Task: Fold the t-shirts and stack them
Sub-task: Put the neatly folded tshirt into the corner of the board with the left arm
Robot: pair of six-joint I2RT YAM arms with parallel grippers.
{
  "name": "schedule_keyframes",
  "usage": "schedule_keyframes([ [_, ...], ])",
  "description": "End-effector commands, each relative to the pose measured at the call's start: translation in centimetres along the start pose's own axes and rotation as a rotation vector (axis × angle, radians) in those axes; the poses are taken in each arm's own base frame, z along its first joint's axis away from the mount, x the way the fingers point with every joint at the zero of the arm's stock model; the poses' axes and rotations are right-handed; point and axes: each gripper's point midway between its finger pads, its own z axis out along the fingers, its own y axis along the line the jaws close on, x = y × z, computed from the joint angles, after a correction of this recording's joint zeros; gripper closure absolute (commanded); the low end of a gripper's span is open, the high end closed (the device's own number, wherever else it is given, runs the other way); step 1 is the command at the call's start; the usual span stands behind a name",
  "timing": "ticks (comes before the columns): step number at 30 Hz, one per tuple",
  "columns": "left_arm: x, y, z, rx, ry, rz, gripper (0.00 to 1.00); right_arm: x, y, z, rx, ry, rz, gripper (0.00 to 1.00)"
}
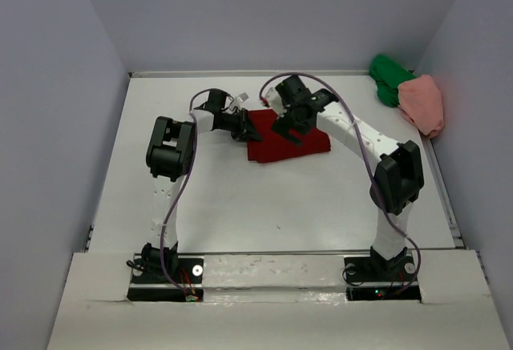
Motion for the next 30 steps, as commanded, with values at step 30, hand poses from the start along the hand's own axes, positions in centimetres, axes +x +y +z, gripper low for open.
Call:
schedule_keyframes([
  [30,-7.1,18.0,-32.9,-0.782,-0.051,0.186,1.0,11.8,-5.5,-0.9,0.135,0.025,0.264,0.0],
])
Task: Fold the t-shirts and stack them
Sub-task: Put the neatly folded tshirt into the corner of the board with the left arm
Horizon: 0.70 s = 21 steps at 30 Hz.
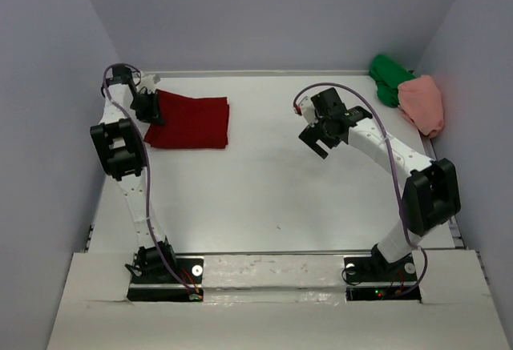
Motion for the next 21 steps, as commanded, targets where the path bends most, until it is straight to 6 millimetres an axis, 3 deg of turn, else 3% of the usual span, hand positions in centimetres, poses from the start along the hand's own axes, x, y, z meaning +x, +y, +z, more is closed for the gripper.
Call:
schedule_keyframes([
  [1,0.6,4.6,-2.8,-0.161,0.055,0.065,1.0,-1.3,-1.5,-1.4,0.045,-0.085,0.053,0.0],
  [9,0.2,11.7,-4.8,-0.491,0.075,0.141,1.0,-1.0,-2.1,-1.5,0.063,-0.083,0.065,0.0],
  [21,-1.0,14.3,-5.4,-0.597,0.078,0.152,1.0,-0.5,-2.2,-0.9,0.066,-0.062,0.065,0.0],
])
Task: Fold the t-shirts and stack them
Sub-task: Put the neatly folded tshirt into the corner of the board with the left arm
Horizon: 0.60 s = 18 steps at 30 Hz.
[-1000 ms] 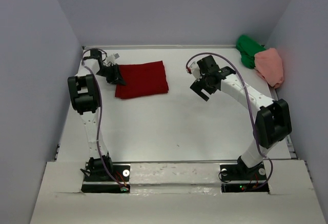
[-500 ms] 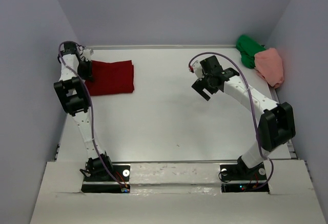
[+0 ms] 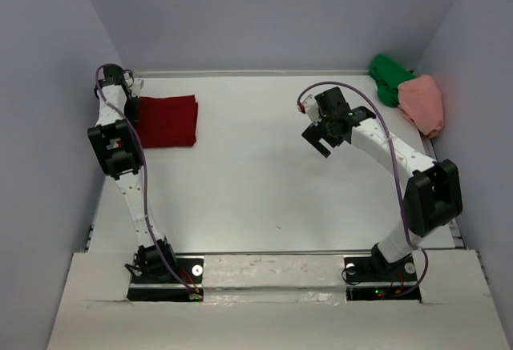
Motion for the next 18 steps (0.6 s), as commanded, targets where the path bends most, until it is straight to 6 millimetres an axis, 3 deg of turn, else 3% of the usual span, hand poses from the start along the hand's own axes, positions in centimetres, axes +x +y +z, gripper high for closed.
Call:
schedule_keyframes([
  [1,-0.7,2.9,-1.0,-0.115,-0.008,0.073,1.0,-0.9,-1.2,-0.8,0.041,-0.054,0.035,0.0],
  [18,-0.9,4.8,-0.2,-0.231,-0.007,0.03,1.0,-0.5,-1.6,-0.7,0.054,-0.037,0.039,0.0],
])
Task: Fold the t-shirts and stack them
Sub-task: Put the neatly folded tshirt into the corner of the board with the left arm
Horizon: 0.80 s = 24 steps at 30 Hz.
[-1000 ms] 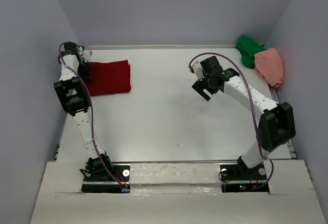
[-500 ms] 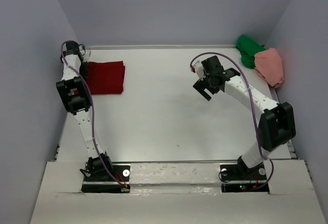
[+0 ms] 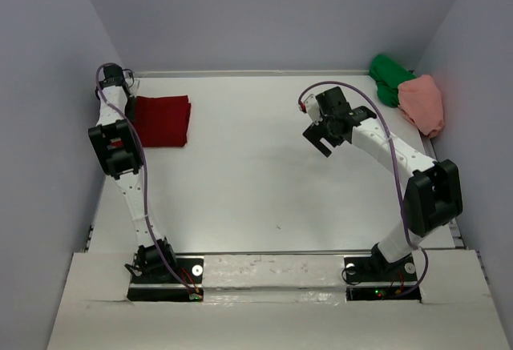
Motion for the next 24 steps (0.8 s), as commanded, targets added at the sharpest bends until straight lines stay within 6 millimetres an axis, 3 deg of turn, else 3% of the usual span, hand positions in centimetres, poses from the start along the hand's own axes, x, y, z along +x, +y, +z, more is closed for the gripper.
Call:
schedule_keyframes([
  [1,-0.4,1.8,-0.3,-0.071,-0.004,0.021,1.0,-0.8,-1.3,-0.8,0.044,-0.045,0.036,0.0],
  [2,-0.5,1.8,-0.4,-0.075,-0.008,0.017,0.98,-0.8,-1.3,-0.8,0.043,-0.043,0.035,0.0],
  [5,-0.8,2.0,-0.7,-0.075,-0.019,0.008,0.77,-0.7,-1.2,-0.7,0.038,-0.043,0.034,0.0],
  [9,-1.4,2.3,-1.7,-0.088,-0.044,-0.01,0.36,-0.7,-1.1,-0.8,0.033,-0.047,0.035,0.0],
  [11,-1.8,2.9,-2.4,-0.107,-0.059,-0.024,0.26,-0.7,-1.0,-0.8,0.029,-0.05,0.035,0.0],
  [13,-2.7,3.4,-3.9,-0.124,-0.095,-0.04,0.19,-0.8,-1.0,-0.9,0.025,-0.055,0.037,0.0],
  [17,-5.0,5.1,-7.8,-0.182,-0.177,-0.058,0.17,-0.7,-0.9,-0.8,0.023,-0.051,0.034,0.0],
  [21,-7.6,7.3,-13.9,-0.265,-0.301,-0.074,0.16,-0.9,-0.9,-0.9,0.018,-0.055,0.034,0.0],
  [23,-8.1,7.1,-14.9,-0.254,-0.345,-0.07,0.16,-0.8,-0.9,-0.8,0.021,-0.053,0.034,0.0],
  [24,-8.4,7.2,-16.4,-0.256,-0.383,-0.075,0.15,-0.8,-0.9,-0.8,0.019,-0.052,0.032,0.0],
])
